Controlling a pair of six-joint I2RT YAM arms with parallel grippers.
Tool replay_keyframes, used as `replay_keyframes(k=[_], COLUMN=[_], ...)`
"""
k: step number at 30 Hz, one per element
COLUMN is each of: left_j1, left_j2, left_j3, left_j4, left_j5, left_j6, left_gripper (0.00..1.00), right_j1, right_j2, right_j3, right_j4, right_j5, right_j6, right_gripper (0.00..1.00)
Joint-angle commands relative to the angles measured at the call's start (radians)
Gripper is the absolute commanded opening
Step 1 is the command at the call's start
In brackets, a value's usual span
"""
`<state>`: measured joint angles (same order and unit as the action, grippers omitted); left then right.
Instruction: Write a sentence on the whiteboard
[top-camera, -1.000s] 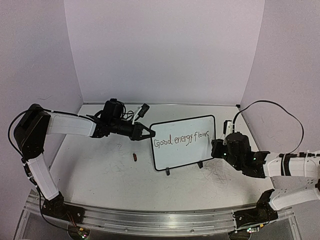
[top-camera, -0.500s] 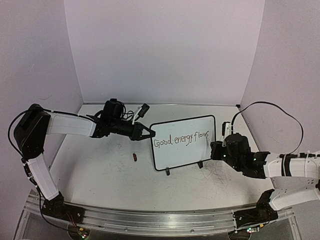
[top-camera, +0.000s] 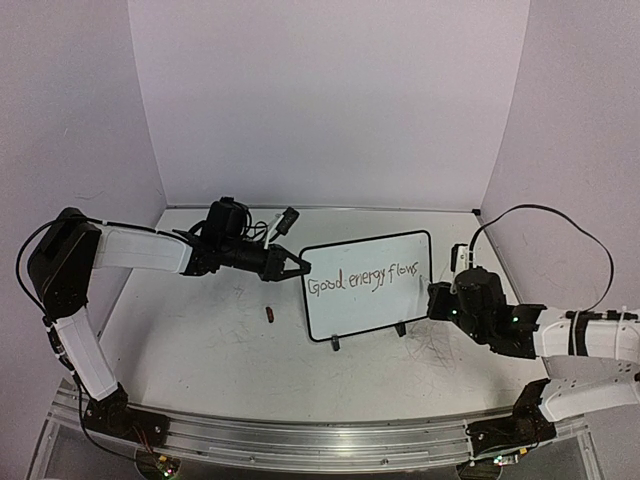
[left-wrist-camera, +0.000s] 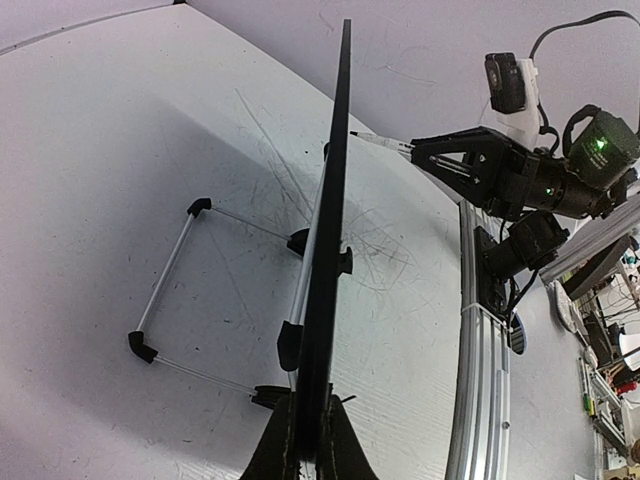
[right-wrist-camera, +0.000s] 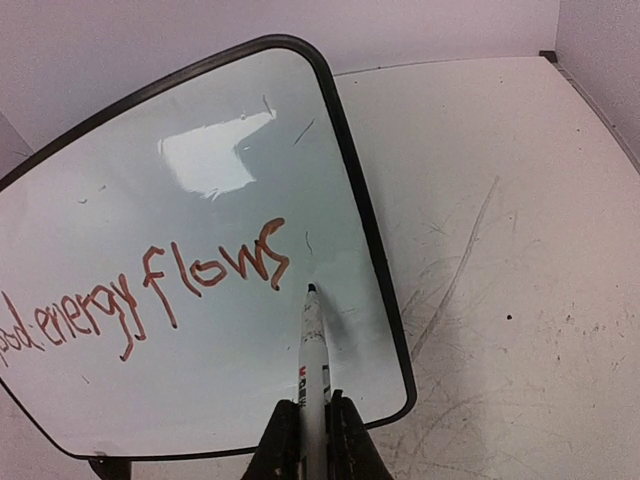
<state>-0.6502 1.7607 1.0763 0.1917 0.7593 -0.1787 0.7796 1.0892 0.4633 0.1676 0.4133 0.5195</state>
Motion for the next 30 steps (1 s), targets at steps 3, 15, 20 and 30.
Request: replay_keyframes(k=[3, 15, 20, 30], left_j1=[-0.011, -0.011, -0.011, -0.011], left_j2=[-0.014, -0.017, -0.014, -0.019], left_j3=[-0.008, -0.007, -0.007, -0.007], left_j4=[-0.049, -0.049, -0.049, -0.048], left_j5=[-0.048, -0.043, -0.045, -0.076], left_j6=[0.039, 0.038, 0.036, 0.033], left_gripper=[0.0, 0.0, 0.0, 0.04], right_j1=[-0.015, -0.018, -0.018, -0.019], right_j2=[0.035, 0.072, 0.083, -0.109], right_j3=[0.037, 0.034, 0.041, 0.054], right_j4=[0.048, 0.078, 0.096, -0.1], right_j5=[0.03, 0.025, 0.022, -0.007], right_j6=[-0.032, -0.038, -0.04, -0.038], right_gripper=[0.0, 0.0, 0.0, 0.0])
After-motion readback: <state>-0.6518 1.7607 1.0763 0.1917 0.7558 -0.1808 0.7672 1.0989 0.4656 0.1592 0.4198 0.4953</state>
